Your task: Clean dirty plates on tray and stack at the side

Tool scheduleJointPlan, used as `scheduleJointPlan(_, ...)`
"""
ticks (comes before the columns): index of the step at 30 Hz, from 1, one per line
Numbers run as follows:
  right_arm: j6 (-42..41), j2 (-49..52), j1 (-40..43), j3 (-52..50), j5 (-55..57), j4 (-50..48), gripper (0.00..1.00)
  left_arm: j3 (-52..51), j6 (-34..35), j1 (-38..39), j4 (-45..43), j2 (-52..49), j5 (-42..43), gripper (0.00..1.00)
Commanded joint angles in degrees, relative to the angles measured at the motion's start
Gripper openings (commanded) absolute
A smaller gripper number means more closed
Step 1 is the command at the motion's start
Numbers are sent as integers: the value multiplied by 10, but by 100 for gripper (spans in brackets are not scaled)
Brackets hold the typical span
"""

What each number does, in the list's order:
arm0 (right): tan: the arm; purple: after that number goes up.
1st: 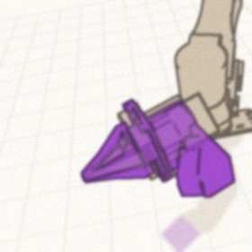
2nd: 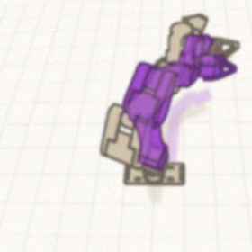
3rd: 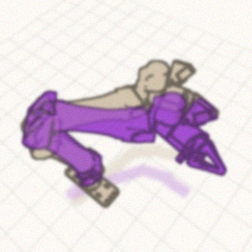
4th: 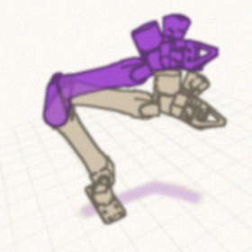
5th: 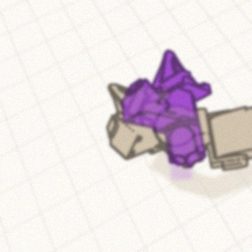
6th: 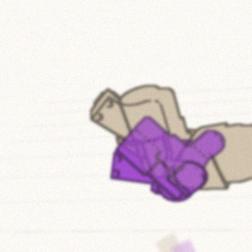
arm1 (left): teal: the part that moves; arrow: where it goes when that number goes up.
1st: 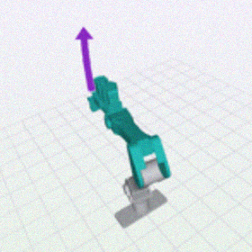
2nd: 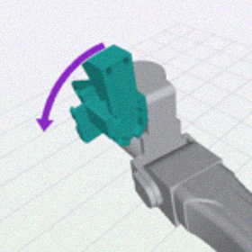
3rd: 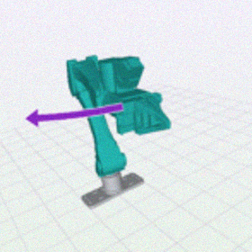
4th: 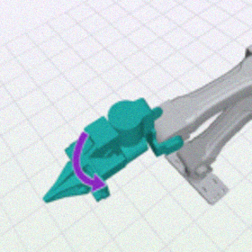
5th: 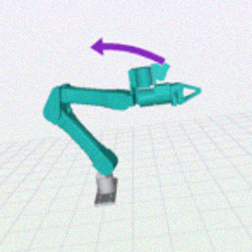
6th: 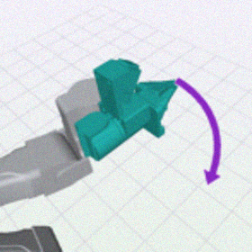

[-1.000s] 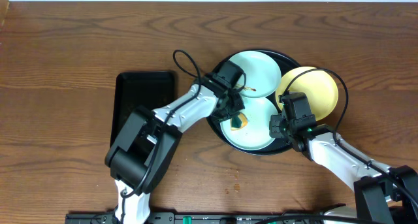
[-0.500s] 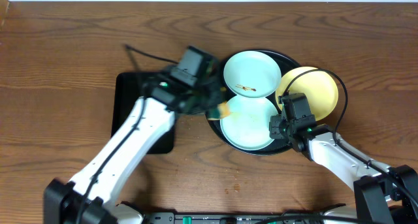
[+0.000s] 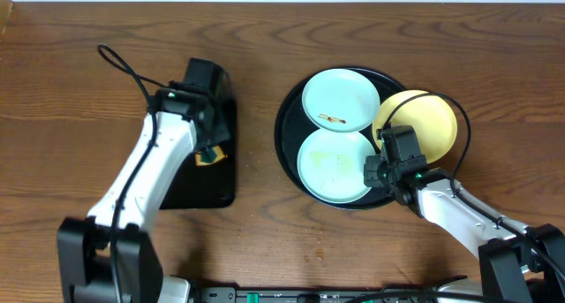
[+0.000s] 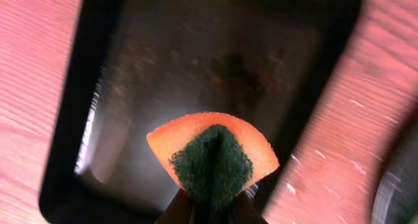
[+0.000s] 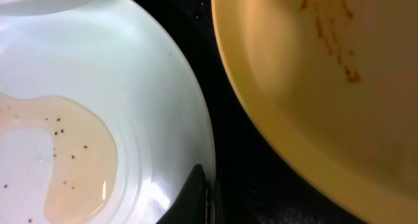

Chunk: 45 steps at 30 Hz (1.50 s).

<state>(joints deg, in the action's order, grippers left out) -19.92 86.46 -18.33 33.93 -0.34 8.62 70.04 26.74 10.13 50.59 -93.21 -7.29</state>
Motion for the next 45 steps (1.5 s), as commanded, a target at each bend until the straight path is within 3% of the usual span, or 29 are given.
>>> scheduleJointPlan(1, 7, 9, -2, -6, -12, 6, 1, -9, -28, -28, -6, -38, -29, 8)
scheduleJointPlan(6, 7, 9, -2, -6, -12, 6, 1, -9, -28, -55, -4, -88, -29, 10)
scheduleJointPlan(12, 19, -2, -3, -3, -12, 14, 1, -9, -28, -68, -3, -116, -29, 65)
scheduleJointPlan(15, 20, -35, -3, 14, -12, 55, 1, -9, -27, -67, -3, -116, -28, 80)
scheduleJointPlan(29, 55, -232, -5, 31, 173, 148, 1, -9, -27, -68, -3, -116, -28, 87)
scheduleJointPlan(38, 129, -244, -13, 49, 235, 113, 1, -9, -27, -67, -3, -116, -28, 89)
scheduleJointPlan(45, 240, -244, -89, 97, 279, 100, 1, -9, -27, -67, -3, -116, -28, 89)
